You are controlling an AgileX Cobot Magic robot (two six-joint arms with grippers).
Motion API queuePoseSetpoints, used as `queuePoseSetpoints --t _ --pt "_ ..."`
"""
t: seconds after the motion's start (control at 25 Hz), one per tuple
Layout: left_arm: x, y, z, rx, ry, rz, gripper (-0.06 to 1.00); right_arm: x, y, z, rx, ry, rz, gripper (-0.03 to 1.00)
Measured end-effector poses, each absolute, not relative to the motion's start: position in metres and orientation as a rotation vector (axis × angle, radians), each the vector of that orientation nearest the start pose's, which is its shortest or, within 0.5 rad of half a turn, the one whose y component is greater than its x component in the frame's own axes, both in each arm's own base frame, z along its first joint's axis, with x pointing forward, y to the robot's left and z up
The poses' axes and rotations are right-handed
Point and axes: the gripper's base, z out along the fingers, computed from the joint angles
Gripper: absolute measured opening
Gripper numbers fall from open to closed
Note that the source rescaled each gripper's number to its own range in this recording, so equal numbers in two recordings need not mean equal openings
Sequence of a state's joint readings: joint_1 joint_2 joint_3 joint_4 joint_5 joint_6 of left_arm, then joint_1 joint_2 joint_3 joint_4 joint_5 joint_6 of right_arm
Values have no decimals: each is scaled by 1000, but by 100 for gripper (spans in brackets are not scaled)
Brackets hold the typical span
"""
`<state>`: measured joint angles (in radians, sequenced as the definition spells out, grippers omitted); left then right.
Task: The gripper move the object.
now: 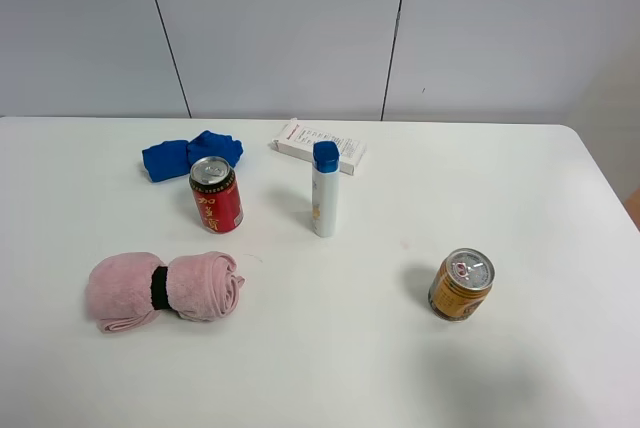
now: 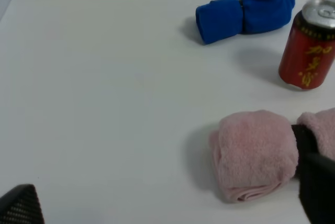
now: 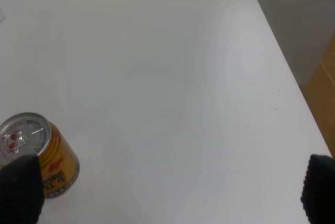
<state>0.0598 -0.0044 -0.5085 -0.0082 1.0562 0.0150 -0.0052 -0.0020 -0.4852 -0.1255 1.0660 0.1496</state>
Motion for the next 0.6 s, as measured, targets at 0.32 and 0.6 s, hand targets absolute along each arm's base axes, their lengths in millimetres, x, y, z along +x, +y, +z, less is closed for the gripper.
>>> queuePoseSetpoints --t 0.32,0.6 --pt "-6 -1 280 -45 2027 37 100 -4 -10 273 164 2050 -61 100" --pt "-6 -1 280 -45 2027 37 100 -4 -10 273 164 2050 -61 100"
